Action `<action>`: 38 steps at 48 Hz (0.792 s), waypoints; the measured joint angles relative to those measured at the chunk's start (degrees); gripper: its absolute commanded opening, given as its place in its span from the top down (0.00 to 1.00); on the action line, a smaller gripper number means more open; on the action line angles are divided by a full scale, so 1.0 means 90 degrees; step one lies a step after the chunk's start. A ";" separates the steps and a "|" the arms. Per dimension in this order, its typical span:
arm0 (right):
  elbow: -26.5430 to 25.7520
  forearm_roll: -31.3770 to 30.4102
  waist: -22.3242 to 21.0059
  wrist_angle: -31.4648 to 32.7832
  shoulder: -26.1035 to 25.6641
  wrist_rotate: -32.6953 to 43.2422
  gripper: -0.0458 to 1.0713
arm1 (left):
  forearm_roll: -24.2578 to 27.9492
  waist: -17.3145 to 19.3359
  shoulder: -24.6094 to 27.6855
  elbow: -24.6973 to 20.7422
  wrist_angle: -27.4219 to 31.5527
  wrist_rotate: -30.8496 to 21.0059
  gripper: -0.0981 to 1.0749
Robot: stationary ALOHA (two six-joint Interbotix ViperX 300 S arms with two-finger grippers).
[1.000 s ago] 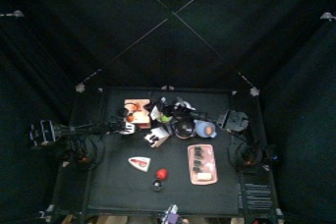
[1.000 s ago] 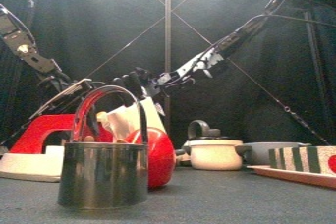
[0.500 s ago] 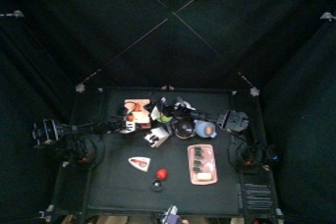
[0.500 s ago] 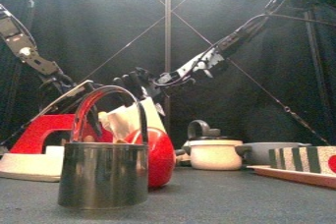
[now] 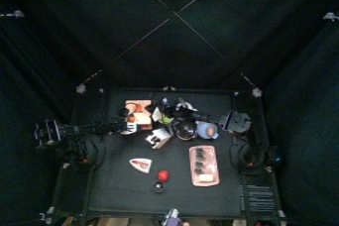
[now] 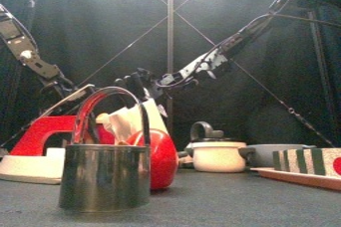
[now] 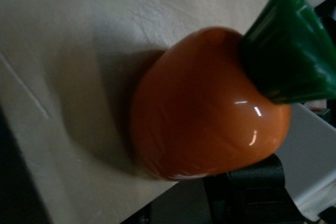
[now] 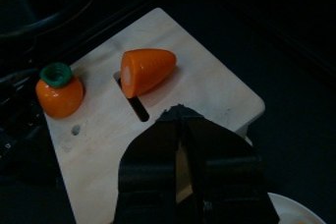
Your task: Grab drawer handle
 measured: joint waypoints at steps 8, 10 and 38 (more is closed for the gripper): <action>0.0000 0.0000 0.0010 0.0000 0.0000 0.0010 0.74 | -0.0020 -0.0049 0.0000 0.0000 0.0000 0.0000 0.38; 0.0010 0.0000 0.0010 0.0000 0.0010 0.0000 0.74 | -0.0020 -0.0068 0.0000 -0.0010 0.0000 0.0000 0.38; 0.0010 0.0000 0.0020 0.0000 0.0000 0.0000 0.74 | -0.0205 -0.0459 -0.0420 0.0352 -0.0029 0.0000 0.38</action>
